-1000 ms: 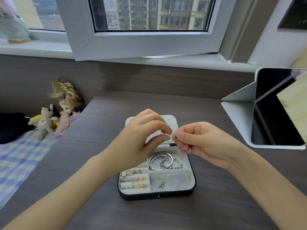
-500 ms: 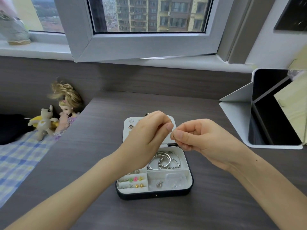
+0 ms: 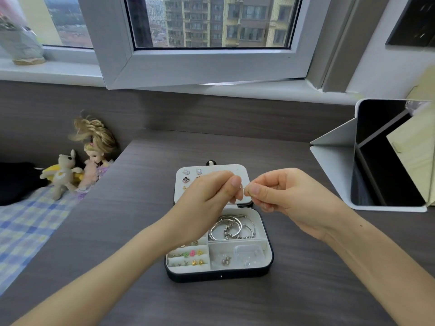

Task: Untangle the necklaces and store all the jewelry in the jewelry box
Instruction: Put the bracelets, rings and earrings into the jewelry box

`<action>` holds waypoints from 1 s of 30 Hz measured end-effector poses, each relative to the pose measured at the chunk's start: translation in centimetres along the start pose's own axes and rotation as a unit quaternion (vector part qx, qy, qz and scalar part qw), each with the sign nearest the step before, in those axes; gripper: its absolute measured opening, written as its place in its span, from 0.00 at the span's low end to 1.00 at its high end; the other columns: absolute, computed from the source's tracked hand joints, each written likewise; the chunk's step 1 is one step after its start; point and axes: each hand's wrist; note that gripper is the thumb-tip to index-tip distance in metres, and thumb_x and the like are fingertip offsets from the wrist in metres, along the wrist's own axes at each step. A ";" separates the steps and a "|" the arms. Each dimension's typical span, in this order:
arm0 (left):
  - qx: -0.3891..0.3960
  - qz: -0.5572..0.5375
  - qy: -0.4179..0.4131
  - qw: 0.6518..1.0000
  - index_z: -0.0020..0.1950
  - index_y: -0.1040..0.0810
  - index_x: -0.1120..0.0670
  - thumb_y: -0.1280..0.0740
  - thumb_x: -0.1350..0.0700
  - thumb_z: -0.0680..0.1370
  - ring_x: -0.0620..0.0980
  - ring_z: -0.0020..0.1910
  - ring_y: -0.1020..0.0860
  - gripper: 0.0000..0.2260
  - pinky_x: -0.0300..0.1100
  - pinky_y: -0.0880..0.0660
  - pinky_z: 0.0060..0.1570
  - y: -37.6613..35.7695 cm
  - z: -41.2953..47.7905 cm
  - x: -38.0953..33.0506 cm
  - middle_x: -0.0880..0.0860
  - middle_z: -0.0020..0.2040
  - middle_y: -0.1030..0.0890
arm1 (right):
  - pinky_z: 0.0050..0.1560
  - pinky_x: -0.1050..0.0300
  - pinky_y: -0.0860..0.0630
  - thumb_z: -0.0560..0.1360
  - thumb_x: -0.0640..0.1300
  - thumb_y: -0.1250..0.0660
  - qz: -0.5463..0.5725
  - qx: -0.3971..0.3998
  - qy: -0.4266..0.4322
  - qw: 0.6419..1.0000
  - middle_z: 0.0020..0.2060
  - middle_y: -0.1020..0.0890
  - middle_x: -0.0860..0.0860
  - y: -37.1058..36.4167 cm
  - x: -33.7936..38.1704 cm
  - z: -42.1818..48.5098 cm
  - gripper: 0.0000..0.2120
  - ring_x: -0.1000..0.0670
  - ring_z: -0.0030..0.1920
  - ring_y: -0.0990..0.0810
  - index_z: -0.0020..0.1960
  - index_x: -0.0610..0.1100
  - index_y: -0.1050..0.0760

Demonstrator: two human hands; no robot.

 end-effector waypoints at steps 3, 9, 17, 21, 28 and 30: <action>0.036 -0.035 0.019 0.999 0.37 0.26 0.49 0.43 0.50 0.77 0.40 0.38 0.28 0.12 0.34 0.32 0.42 0.4 0.1 -0.1 0.41 0.35 0.26 | 0.39 0.58 0.33 0.74 0.39 0.33 -0.006 0.002 0.001 1.000 0.25 0.25 0.54 0.0 0.0 -0.1 0.06 0.56 0.28 0.32 0.43 0.36 0.20; 0.077 -0.053 0.046 0.995 0.37 0.25 0.53 0.40 0.50 0.76 0.39 0.34 0.30 0.11 0.32 0.33 0.39 1.1 0.7 -0.3 0.42 0.33 0.27 | 0.38 0.60 0.32 0.74 0.40 0.32 -0.029 0.005 0.010 1.000 0.26 0.23 0.54 0.1 0.0 -0.3 0.05 0.55 0.29 0.31 0.41 0.41 0.19; 0.041 0.000 0.044 0.998 0.40 0.29 0.53 0.40 0.55 0.81 0.42 0.34 0.34 0.10 0.33 0.34 0.36 0.4 0.6 -0.1 0.46 0.35 0.30 | 0.36 0.64 0.30 0.74 0.41 0.31 -0.041 -0.021 0.000 0.999 0.28 0.22 0.53 -0.1 -0.3 0.0 0.05 0.57 0.29 0.29 0.40 0.43 0.18; 0.044 0.058 0.053 0.996 0.36 0.34 0.54 0.44 0.51 0.82 0.43 0.31 0.37 0.16 0.39 0.36 0.35 0.4 0.9 -0.1 0.46 0.32 0.34 | 0.33 0.70 0.30 0.73 0.41 0.30 -0.070 -0.043 0.038 0.996 0.28 0.19 0.53 -0.4 0.0 0.1 0.05 0.61 0.29 0.25 0.39 0.43 0.18; 0.037 -0.084 0.136 0.986 0.35 0.32 0.57 0.43 0.53 0.82 0.44 0.31 0.36 0.16 0.36 0.34 0.36 1.4 2.3 -0.2 0.48 0.31 0.34 | 0.36 0.69 0.26 0.72 0.40 0.29 -0.092 -0.114 0.143 0.979 0.31 0.17 0.53 -0.9 -0.1 1.1 0.04 0.58 0.32 0.22 0.38 0.45 0.18; 0.032 -0.131 0.178 0.975 0.34 0.32 0.56 0.42 0.54 0.82 0.44 0.29 0.36 0.16 0.34 0.34 0.32 1.7 2.8 -0.1 0.48 0.29 0.34 | 0.36 0.71 0.28 0.72 0.38 0.30 -0.071 -0.122 0.156 0.977 0.31 0.17 0.55 -0.9 -0.4 1.8 0.06 0.61 0.32 0.22 0.38 0.45 0.18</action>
Point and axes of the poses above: each hand's wrist, its own z-axis towards the middle knuckle, its own y-axis out of the back of the hand, x = y × z
